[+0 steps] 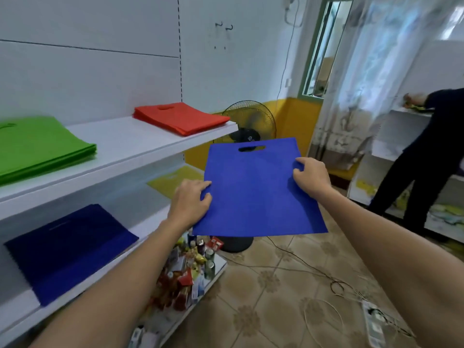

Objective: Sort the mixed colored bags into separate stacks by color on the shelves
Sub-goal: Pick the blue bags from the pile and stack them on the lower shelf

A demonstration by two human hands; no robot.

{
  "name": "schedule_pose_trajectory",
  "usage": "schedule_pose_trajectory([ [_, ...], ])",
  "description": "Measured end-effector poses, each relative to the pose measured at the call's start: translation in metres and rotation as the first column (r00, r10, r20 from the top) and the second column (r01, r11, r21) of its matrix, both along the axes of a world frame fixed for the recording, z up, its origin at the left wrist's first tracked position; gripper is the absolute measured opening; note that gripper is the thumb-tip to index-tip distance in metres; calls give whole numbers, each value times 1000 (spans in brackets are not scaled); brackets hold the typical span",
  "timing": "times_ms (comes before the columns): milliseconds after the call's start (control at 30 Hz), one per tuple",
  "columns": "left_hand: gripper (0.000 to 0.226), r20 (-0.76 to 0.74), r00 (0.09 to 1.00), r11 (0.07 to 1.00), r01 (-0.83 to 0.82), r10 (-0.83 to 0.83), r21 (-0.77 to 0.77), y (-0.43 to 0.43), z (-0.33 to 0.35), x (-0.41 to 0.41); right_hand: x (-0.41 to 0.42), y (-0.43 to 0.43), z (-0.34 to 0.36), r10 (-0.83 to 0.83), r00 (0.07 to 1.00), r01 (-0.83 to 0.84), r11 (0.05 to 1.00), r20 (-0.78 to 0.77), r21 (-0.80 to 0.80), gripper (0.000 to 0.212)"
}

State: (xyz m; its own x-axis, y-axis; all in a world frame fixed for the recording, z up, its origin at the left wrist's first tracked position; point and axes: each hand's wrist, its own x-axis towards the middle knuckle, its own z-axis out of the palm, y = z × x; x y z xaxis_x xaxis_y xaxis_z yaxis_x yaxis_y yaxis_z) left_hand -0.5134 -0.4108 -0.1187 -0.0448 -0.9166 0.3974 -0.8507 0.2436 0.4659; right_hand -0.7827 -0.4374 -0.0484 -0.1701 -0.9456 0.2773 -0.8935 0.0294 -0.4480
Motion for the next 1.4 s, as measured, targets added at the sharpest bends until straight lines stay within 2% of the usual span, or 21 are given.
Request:
schedule_pose_trajectory([
  [200, 37, -88, 987, 986, -123, 134, 116, 1, -51, -10, 4, -40, -42, 150, 989, -149, 984, 1, 97, 47],
  [400, 39, -51, 920, 898, -366, 389, 245, 36, -100, 63, 105, -66, -96, 379, 923, -385, 901, 71, 200, 48],
  [667, 41, 46, 742, 698, -648, 669, 305, 78, -175, 196, 291, -100, -186, 677, 716, -696, 678, 171, 236, 52],
  [800, 40, 45, 672, 640, -722, 740, 261, 80, -201, 251, 373, -122, -226, 766, 614, -789, 587, 190, 185, 56],
  [900, 55, 83, 639, 600, -754, 765, 266, 79, -218, 283, 416, -133, -249, 815, 547, -837, 526, 190, 151, 56],
  [1000, 59, 124, 617, 574, -776, 778, 262, 71, -231, 308, 448, -145, -269, 828, 513, -857, 480, 227, 189, 58],
  [1067, 62, 127, 602, 557, -786, 788, 267, 64, -238, 316, 464, -156, -282, 853, 504, -854, 470, 137, 222, 62],
  [1133, 64, 167, 586, 530, -799, 793, 286, 57, -243, 319, 476, -165, -295, 865, 500, -818, 487, -40, 307, 61],
  [1233, 59, 214, 543, 497, -835, 812, 237, 47, -253, 324, 483, -168, -311, 818, 530, -715, 574, -225, 399, 46],
  [1300, 56, 168, 518, 476, -847, 839, 238, 42, -255, 328, 485, -169, -316, 797, 545, -695, 603, -261, 391, 38],
  [1400, 57, 148, 515, 453, -833, 844, 316, 39, -249, 329, 483, -171, -312, 821, 529, -722, 569, -216, 394, 38],
])
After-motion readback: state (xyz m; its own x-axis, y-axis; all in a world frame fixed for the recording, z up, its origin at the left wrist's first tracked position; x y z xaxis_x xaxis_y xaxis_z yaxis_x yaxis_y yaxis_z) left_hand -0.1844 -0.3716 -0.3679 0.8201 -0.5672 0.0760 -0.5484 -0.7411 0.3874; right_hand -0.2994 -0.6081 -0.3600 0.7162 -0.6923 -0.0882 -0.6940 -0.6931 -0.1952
